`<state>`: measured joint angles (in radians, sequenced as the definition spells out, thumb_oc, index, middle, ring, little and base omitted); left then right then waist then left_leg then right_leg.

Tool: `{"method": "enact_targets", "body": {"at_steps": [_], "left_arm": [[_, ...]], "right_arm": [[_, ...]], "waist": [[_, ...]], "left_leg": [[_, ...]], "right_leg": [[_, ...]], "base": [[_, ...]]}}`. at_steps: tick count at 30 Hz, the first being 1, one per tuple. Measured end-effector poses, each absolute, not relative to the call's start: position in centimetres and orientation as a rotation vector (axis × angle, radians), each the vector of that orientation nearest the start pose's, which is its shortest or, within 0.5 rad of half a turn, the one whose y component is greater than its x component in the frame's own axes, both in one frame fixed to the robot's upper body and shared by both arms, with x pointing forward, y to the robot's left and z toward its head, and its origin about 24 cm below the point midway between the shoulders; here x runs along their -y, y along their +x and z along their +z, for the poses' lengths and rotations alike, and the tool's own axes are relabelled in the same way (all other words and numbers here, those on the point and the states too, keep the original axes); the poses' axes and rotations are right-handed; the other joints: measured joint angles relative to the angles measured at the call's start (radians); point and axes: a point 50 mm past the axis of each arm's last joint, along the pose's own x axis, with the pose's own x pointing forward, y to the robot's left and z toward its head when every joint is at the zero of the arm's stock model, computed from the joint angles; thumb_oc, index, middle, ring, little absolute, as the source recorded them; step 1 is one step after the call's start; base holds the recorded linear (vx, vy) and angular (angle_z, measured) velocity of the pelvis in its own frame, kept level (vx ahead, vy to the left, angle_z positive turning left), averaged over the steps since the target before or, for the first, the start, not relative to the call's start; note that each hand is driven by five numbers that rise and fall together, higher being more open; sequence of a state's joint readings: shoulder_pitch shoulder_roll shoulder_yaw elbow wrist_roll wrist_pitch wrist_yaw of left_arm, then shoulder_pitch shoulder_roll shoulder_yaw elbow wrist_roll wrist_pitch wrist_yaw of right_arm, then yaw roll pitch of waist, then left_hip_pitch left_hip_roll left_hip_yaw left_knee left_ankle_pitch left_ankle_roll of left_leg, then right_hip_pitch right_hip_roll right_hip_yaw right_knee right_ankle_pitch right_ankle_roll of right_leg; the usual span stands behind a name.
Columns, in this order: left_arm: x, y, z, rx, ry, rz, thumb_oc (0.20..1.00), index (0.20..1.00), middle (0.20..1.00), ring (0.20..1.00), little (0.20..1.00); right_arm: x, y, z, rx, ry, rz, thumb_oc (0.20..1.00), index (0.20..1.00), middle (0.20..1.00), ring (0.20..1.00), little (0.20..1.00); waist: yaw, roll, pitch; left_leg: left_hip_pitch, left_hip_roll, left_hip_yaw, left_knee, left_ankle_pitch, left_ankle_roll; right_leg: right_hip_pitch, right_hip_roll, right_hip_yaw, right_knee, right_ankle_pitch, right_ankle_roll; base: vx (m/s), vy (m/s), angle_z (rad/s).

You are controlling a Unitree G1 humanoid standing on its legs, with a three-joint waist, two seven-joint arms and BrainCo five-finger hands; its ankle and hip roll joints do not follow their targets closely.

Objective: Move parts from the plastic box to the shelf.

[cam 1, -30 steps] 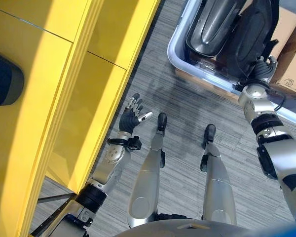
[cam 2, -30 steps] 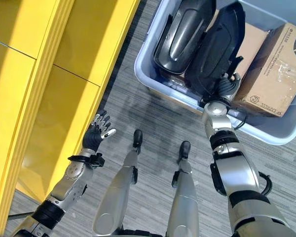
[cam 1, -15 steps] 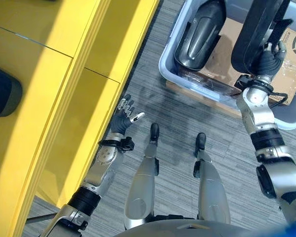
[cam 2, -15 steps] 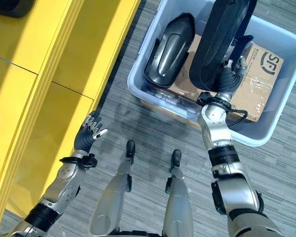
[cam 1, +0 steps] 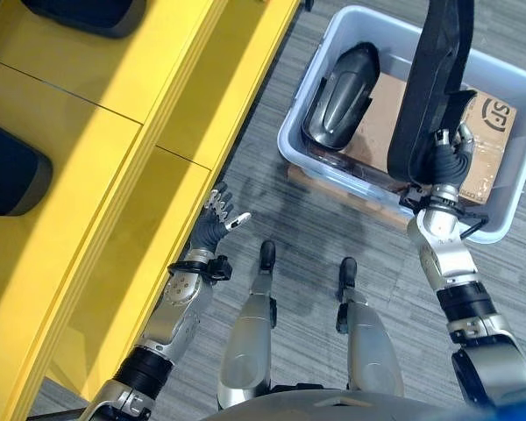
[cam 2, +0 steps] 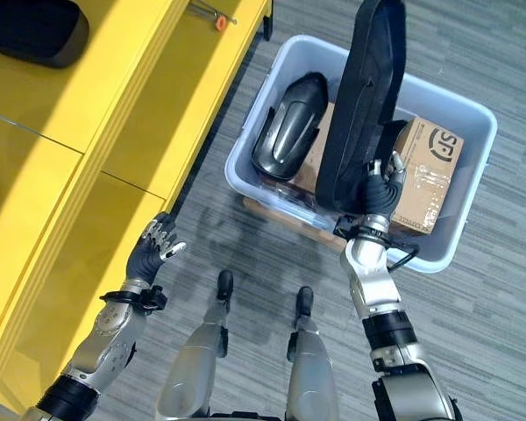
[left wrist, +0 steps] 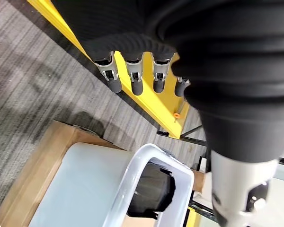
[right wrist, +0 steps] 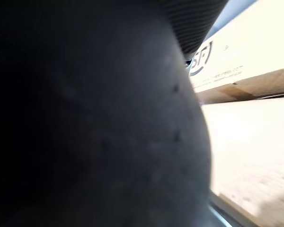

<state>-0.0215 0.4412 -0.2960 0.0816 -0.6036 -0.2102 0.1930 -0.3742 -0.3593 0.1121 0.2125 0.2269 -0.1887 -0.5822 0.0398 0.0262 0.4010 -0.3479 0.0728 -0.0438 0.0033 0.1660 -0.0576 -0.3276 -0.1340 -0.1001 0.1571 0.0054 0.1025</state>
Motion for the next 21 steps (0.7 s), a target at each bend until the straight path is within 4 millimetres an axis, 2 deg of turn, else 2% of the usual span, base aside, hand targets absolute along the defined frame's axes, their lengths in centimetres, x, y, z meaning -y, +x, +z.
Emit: {"method": "enact_targets", "body": {"at_steps": [5, 9, 13, 15, 17, 19, 20, 21], "left_arm": [[-19.0, 24.1, 2.9, -0.045, -0.158, -0.005, 1.0, 1.0, 1.0, 1.0, 1.0], [-19.9, 23.3, 2.3, -0.069, -0.156, 0.025, 1.0, 1.0, 1.0, 1.0, 1.0], [-20.5, 22.7, 1.8, -0.086, -0.162, 0.048, 1.0, 1.0, 1.0, 1.0, 1.0], [-20.8, 22.3, 1.4, -0.099, -0.172, 0.071, 1.0, 1.0, 1.0, 1.0, 1.0], [-21.2, 21.6, 0.4, -0.144, -0.162, 0.089, 1.0, 1.0, 1.0, 1.0, 1.0], [-21.2, 21.3, -0.4, -0.176, -0.168, 0.103, 1.0, 1.0, 1.0, 1.0, 1.0], [-21.0, 21.3, -0.9, -0.199, -0.179, 0.104, 1.0, 1.0, 1.0, 1.0, 1.0], [-20.7, 21.3, -1.3, -0.218, -0.186, 0.098, 1.0, 1.0, 1.0, 1.0, 1.0]], "right_arm": [[19.9, 31.1, 11.3, 0.326, -0.111, -0.366, 0.2, 0.2, 0.2, 0.2, 0.2], [19.2, 31.0, 10.8, 0.316, -0.147, -0.307, 0.2, 0.2, 0.2, 0.2, 0.2], [18.9, 31.1, 10.8, 0.311, -0.159, -0.268, 0.2, 0.2, 0.2, 0.2, 0.2], [18.9, 31.0, 10.6, 0.307, -0.161, -0.259, 0.2, 0.2, 0.2, 0.2, 0.2], [18.9, 31.1, 10.7, 0.308, -0.164, -0.25, 0.2, 0.2, 0.2, 0.2, 0.2], [19.1, 31.0, 10.7, 0.307, -0.17, -0.253, 0.2, 0.2, 0.2, 0.2, 0.2], [19.4, 30.9, 10.6, 0.304, -0.183, -0.256, 0.2, 0.2, 0.2, 0.2, 0.2], [19.8, 30.8, 10.4, 0.297, -0.198, -0.261, 0.2, 0.2, 0.2, 0.2, 0.2]], "waist": [[-0.006, -0.021, -0.019], [0.003, -0.044, -0.04], [0.019, -0.046, -0.044], [0.028, -0.047, -0.046], [0.04, -0.053, -0.053], [0.05, -0.056, -0.056], [0.053, -0.051, -0.059], [0.048, -0.047, -0.062]], "left_leg": [[0.029, 0.022, -0.025, 0.01, -0.012, -0.011], [0.058, 0.047, -0.046, 0.019, -0.015, -0.019], [0.069, 0.089, -0.088, 0.025, -0.008, -0.029], [0.092, 0.13, -0.1, -0.009, -0.001, -0.018], [0.089, 0.169, -0.07, -0.032, -0.066, 0.022], [0.083, 0.19, -0.031, -0.038, -0.166, 0.054], [0.073, 0.204, 0.04, -0.029, -0.189, 0.048], [0.056, 0.213, 0.096, -0.012, -0.178, 0.032]], "right_leg": [[0.022, 0.02, -0.018, 0.052, -0.031, -0.016], [0.025, 0.031, -0.039, 0.14, -0.092, -0.045], [0.03, 0.074, -0.101, 0.231, -0.143, -0.088], [0.055, 0.098, -0.138, 0.228, -0.162, -0.117], [0.053, 0.117, -0.181, 0.251, -0.187, -0.158], [0.061, 0.118, -0.221, 0.242, -0.19, -0.18], [0.072, 0.105, -0.261, 0.234, -0.182, -0.207], [0.079, 0.095, -0.287, 0.227, -0.182, -0.212]], "base": [[-0.05, -0.132, 0.09], [-0.04, -0.143, 0.13], [-0.09, -0.222, 0.28], [-0.06, -0.104, 0.44], [-0.07, -0.087, 0.57], [-0.04, -0.04, 0.57], [-0.04, -0.031, 0.71], [-0.03, -0.019, 0.95]]}}
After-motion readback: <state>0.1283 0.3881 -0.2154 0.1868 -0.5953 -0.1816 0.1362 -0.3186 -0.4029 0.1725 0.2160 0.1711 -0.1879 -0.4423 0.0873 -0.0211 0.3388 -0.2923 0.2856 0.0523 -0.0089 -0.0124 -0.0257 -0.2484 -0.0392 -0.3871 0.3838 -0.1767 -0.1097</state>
